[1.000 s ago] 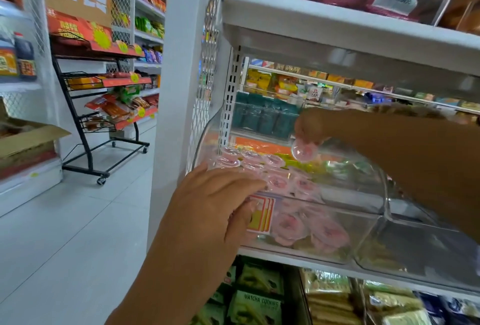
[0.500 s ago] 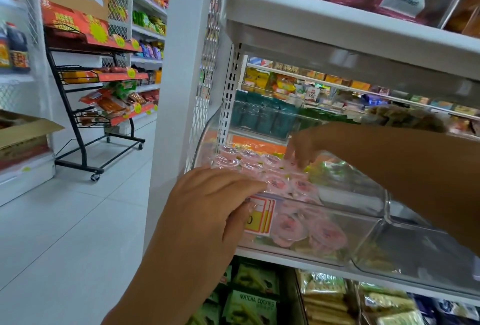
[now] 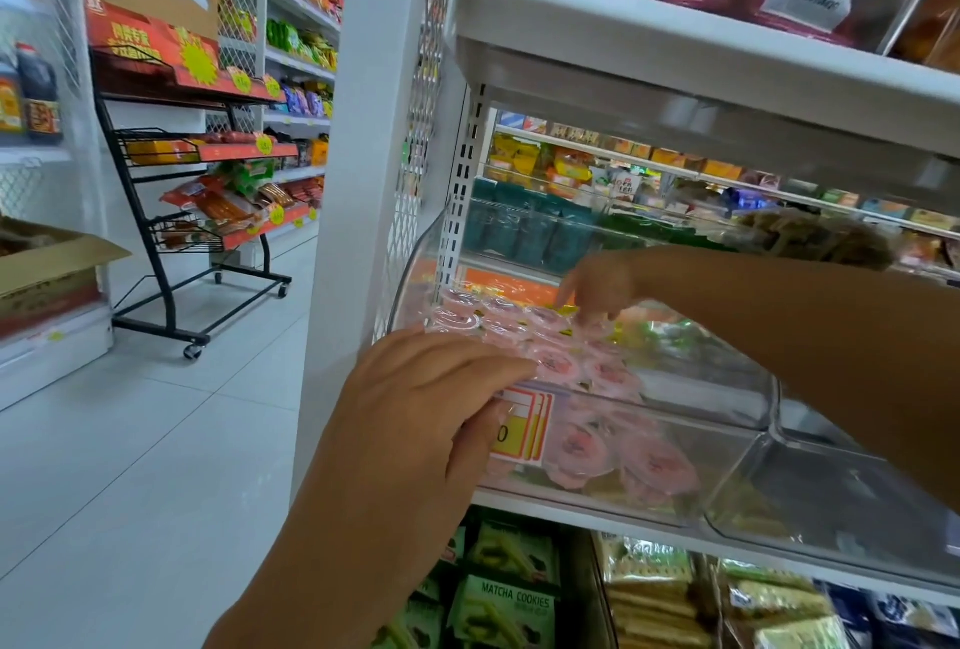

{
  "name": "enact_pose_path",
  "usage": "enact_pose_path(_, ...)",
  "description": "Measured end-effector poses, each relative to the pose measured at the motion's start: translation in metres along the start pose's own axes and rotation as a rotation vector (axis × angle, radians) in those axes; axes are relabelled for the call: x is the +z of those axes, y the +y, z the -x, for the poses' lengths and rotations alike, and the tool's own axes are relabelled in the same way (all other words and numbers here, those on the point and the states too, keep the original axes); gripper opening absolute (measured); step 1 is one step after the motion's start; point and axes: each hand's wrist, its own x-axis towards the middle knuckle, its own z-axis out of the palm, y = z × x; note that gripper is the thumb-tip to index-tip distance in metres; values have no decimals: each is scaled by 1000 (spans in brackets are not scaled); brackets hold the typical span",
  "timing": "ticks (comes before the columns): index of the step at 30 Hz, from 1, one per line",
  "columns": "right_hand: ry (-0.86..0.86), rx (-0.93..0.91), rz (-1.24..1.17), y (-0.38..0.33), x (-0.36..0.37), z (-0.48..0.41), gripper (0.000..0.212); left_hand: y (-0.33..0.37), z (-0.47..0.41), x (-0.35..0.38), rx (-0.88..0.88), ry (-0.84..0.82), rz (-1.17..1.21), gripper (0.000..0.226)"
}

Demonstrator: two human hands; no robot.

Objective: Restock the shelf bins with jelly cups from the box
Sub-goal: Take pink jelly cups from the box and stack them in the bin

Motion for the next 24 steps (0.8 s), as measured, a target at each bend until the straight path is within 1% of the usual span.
enact_pose_path(2, -29, -20, -40, -2, 1, -2, 56, 0, 0, 0, 8, 6, -1, 33)
enact_pose_path(5, -165, 14, -56, -2, 6, -6, 66, -1, 0, 0, 10, 14, 1, 32)
enact_pose_path(10, -232, 50, -35, -4, 7, -4, 68, -1, 0, 1, 8, 30, 7, 32)
enact_pose_path(11, -214, 45, -3, -7, 6, 0, 67, -1, -1, 1, 3, 28, 10, 32)
enact_pose_path(12, -152, 23, 46, -10, 3, 7, 64, -1, -1, 1, -6, 27, 16, 32)
enact_pose_path(13, -43, -23, 102, -13, -2, 14, 61, 0, -1, 0, -22, 29, 21, 33)
enact_pose_path(14, 88, -90, 122, -17, -7, 25, 56, 1, -1, 0, -43, 32, 24, 35)
enact_pose_path(15, 204, -142, 79, -23, -13, 40, 52, 2, -1, -1, -59, 35, 29, 37)
enact_pose_path(18, 455, -264, -145, -37, -21, 100, 42, 15, -1, -4, -67, 101, 66, 36)
enact_pose_path(21, 610, -384, -383, -39, -1, 174, 33, 39, 5, -7, -17, 170, 85, 29)
enact_pose_path(23, 660, -471, -575, -36, 30, 225, 30, 60, 17, -5, -1, 118, 166, 26)
enact_pose_path(24, 647, -515, -688, -32, 49, 248, 29, 69, 27, -1, -13, 55, 223, 25)
